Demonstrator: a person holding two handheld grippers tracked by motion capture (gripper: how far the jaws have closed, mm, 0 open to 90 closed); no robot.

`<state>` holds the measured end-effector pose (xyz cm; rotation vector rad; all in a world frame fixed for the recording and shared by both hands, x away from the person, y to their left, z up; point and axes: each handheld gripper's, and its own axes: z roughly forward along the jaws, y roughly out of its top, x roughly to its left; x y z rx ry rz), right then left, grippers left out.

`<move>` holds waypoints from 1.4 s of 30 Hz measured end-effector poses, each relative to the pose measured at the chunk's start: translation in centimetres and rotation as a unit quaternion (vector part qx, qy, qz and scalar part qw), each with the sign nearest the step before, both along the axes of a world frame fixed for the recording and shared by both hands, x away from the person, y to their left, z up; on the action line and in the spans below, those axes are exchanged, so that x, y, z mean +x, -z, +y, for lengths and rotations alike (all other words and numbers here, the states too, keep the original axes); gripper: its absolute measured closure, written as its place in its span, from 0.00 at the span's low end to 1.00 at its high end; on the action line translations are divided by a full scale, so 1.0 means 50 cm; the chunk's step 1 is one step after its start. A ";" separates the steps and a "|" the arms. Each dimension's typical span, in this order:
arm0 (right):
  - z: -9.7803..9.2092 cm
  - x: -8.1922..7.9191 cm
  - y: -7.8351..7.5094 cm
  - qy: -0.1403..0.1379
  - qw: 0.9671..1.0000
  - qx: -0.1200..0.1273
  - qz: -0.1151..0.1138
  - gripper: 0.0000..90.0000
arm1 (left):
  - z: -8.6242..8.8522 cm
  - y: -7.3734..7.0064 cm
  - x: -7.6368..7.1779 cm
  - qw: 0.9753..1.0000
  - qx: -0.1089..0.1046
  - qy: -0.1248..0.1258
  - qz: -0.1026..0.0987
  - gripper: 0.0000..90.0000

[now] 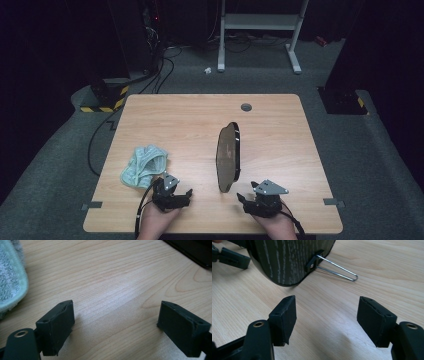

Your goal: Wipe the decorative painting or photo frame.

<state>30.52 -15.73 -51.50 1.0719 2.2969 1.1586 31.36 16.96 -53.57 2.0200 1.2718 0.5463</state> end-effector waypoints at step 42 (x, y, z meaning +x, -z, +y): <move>0.061 -0.035 -0.022 -0.052 0.998 0.028 -0.032 0.26 | -0.004 0.001 0.006 1.000 0.002 0.006 0.008 0.08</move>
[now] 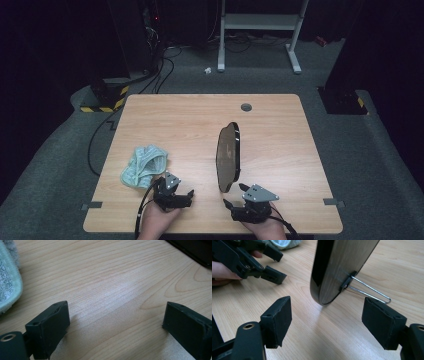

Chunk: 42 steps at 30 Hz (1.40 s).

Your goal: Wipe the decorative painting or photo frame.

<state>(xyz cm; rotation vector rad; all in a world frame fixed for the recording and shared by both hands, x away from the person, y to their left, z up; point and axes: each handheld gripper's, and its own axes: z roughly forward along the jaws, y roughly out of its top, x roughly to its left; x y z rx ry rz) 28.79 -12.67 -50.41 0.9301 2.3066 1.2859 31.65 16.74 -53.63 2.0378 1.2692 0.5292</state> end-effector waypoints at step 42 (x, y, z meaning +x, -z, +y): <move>0.003 0.045 -0.013 0.022 0.999 0.022 -0.023 0.37 | 0.000 0.000 -0.001 1.000 0.000 -0.002 0.000 0.08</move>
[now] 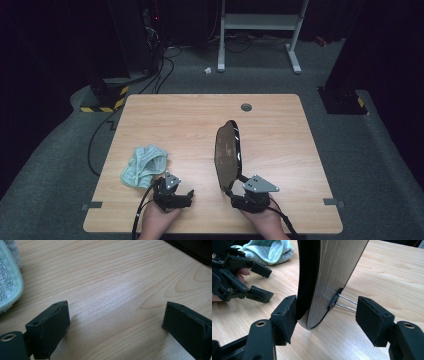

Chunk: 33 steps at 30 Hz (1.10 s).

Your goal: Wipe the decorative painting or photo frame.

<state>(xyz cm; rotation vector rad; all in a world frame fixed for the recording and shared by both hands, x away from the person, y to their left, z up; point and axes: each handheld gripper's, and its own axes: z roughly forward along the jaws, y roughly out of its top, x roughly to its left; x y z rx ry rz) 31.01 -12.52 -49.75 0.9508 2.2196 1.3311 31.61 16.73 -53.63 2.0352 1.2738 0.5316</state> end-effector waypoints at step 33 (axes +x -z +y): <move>-0.071 0.041 0.001 0.050 0.999 0.012 0.008 0.38 | 0.000 0.000 0.000 1.000 -0.001 -0.001 -0.001 0.09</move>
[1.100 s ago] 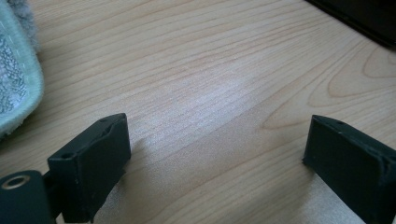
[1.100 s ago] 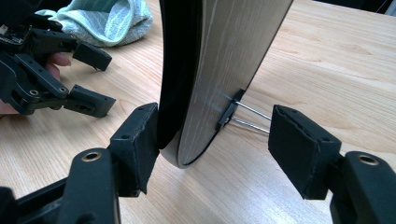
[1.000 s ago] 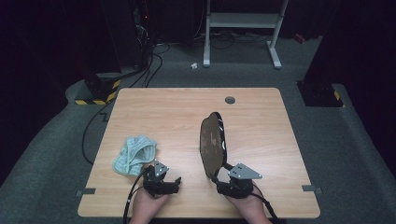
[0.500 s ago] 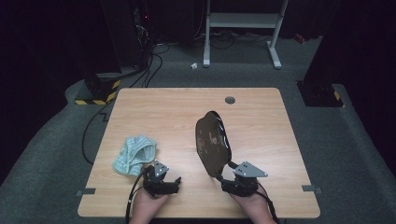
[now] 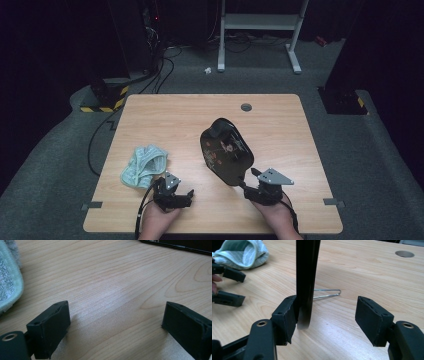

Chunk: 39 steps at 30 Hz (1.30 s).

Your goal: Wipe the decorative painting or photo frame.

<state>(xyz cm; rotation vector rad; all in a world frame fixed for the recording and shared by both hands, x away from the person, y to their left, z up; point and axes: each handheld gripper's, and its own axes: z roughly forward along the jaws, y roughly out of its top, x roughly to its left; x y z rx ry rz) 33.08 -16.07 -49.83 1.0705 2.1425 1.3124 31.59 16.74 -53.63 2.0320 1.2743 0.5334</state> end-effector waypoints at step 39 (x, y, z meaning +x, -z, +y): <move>-0.047 0.061 0.007 0.053 0.999 0.004 0.000 0.39 | 0.002 -0.001 -0.001 1.000 0.000 -0.003 -0.002 0.11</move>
